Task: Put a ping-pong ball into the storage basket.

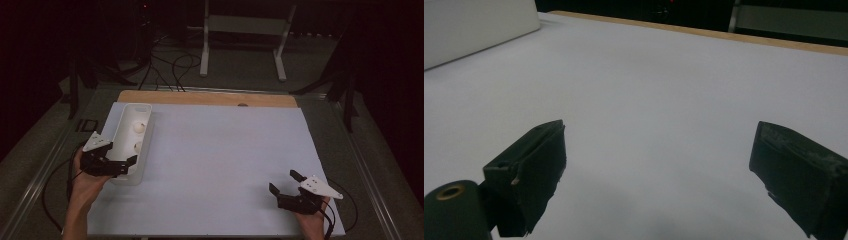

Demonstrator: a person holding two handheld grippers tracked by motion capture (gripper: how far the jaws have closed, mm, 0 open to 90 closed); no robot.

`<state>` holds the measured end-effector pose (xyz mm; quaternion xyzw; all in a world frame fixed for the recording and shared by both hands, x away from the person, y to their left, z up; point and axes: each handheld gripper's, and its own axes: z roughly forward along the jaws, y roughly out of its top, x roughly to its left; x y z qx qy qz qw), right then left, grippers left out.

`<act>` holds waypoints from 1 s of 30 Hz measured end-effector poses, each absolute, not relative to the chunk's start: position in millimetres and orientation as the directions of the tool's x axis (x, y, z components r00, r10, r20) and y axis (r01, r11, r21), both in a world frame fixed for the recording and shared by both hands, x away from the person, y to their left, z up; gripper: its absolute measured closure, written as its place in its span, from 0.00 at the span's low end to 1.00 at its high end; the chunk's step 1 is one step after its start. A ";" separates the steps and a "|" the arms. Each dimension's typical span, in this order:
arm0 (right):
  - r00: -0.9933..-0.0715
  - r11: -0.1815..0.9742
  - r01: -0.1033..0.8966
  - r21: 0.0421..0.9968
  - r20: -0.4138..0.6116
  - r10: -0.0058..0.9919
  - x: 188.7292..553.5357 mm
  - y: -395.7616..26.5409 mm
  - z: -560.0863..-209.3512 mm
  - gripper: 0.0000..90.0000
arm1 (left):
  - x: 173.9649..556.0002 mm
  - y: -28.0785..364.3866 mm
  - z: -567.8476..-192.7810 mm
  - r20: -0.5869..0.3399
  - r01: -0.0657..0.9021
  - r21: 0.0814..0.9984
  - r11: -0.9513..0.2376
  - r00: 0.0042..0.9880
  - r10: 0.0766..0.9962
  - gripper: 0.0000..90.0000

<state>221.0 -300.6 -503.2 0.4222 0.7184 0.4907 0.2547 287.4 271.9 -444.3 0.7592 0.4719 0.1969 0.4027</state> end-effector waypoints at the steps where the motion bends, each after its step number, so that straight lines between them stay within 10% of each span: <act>1: -0.514 0.162 0.357 0.920 0.048 0.857 221.0 -300.6 -503.2 0.08 | 287.4 271.9 -444.3 -0.081 0.558 0.797 -0.230 0.477 0.875 0.00; 30: -0.530 0.157 0.362 0.919 0.065 0.845 224.6 -297.5 -502.7 0.08 | 256.5 269.0 -468.7 -0.057 0.440 0.876 -0.197 0.501 0.864 0.00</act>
